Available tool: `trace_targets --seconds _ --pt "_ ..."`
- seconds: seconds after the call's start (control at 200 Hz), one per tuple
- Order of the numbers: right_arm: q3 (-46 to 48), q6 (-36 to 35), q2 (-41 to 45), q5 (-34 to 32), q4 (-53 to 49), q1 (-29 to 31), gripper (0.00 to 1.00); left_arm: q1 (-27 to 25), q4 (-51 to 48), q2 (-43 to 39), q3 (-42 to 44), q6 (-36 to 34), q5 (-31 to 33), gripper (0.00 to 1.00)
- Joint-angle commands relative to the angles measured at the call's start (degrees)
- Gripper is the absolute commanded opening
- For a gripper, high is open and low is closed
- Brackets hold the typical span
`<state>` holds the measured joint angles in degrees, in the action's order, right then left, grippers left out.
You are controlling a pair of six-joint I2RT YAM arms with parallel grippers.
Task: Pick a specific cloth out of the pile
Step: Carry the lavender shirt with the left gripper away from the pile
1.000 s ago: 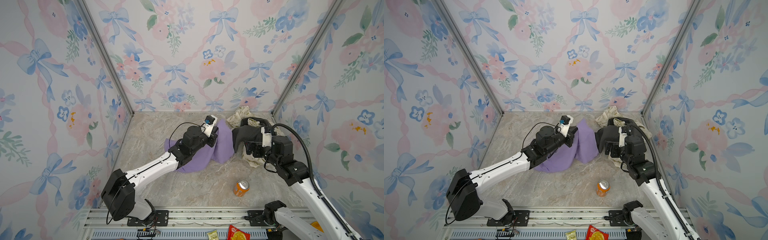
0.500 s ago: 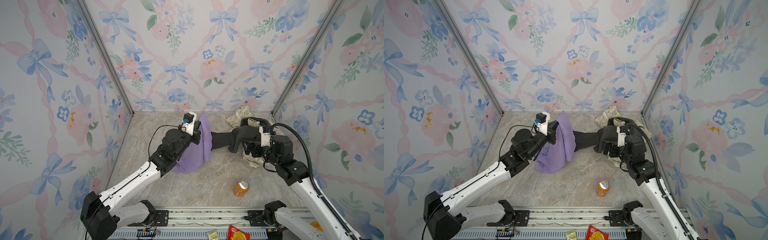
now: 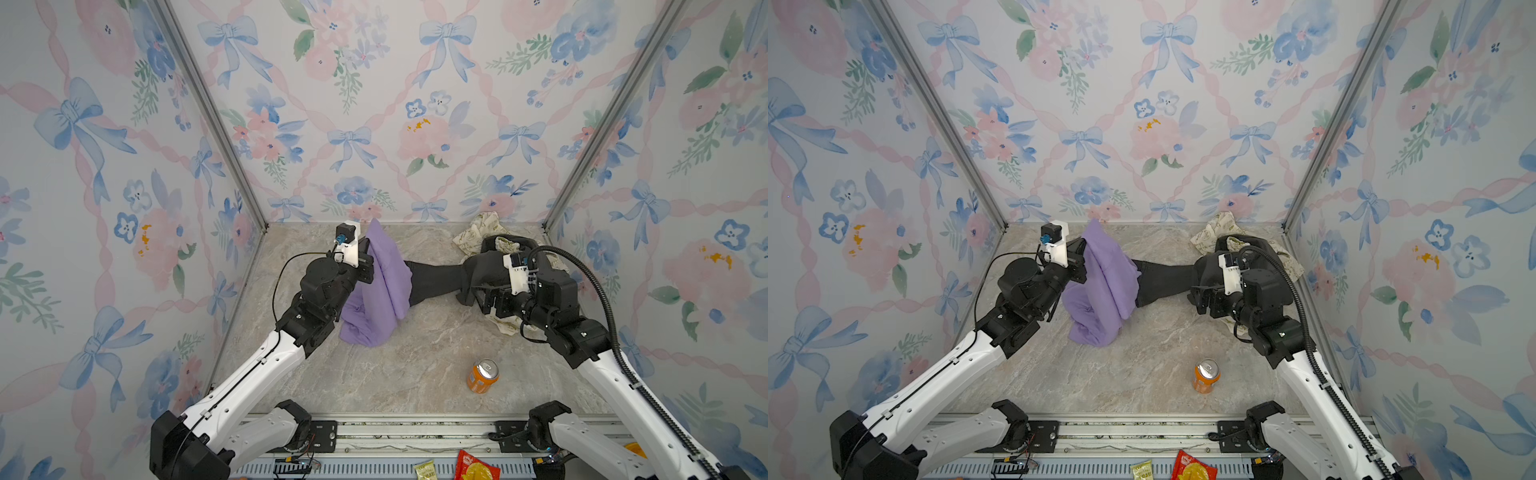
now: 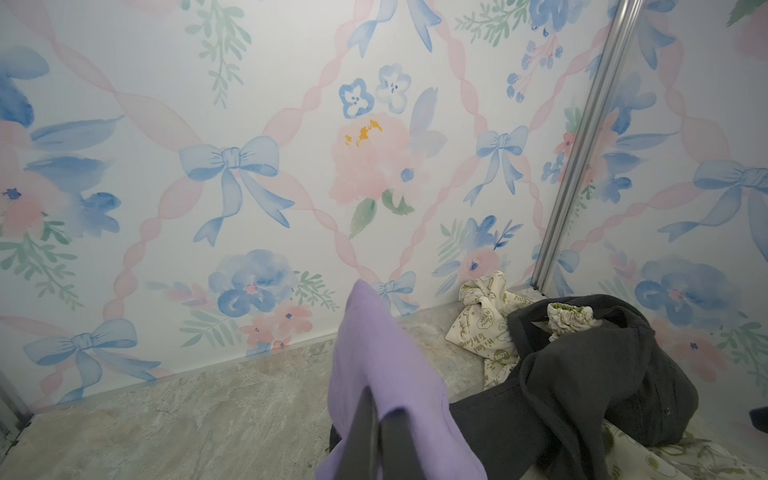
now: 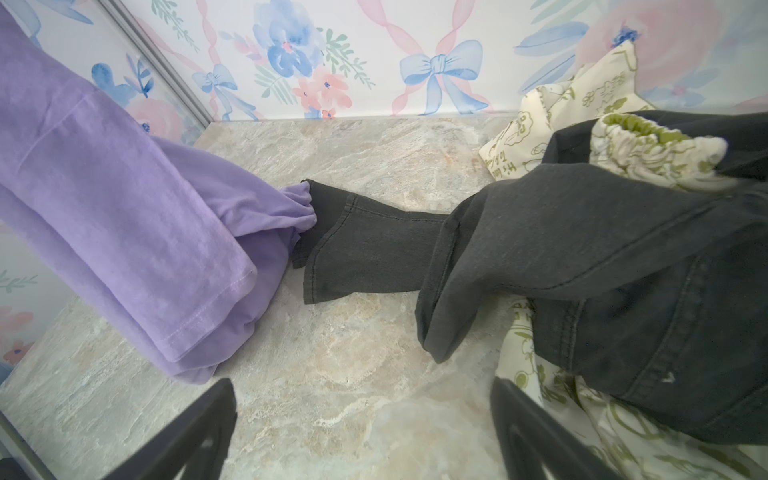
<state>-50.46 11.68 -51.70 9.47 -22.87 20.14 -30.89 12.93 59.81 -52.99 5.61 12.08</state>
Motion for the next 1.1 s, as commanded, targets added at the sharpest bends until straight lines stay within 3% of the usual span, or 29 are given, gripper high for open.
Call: trace_targets --seconds 0.0,0.345,0.69,0.905,1.005,1.095 --pt "-2.0 -2.1 -0.8 -0.1 0.8 2.0 0.97 3.2 0.4 -2.2 -0.2 1.5 -1.0 0.0" --pt "-3.1 -3.0 -2.3 -2.1 0.7 4.4 0.97 15.2 -1.2 4.5 -10.1 3.6 -3.3 0.0" --pt "-4.2 -3.1 -3.4 -2.4 1.2 5.3 0.97 19.1 -6.6 23.5 -37.9 -0.2 -5.2 0.0" --pt "-5.1 -3.4 -4.9 -1.6 1.8 5.5 0.97 19.5 -9.6 29.8 -54.1 -7.3 0.3 0.0" --pt "-5.7 -3.6 -5.6 -1.5 1.8 5.7 0.97 20.4 -9.9 30.0 -55.2 -9.4 2.7 0.0" --pt "-5.4 -3.4 -5.6 -1.5 2.2 5.8 0.97 20.6 -9.8 28.1 -50.0 -10.0 4.2 0.0"
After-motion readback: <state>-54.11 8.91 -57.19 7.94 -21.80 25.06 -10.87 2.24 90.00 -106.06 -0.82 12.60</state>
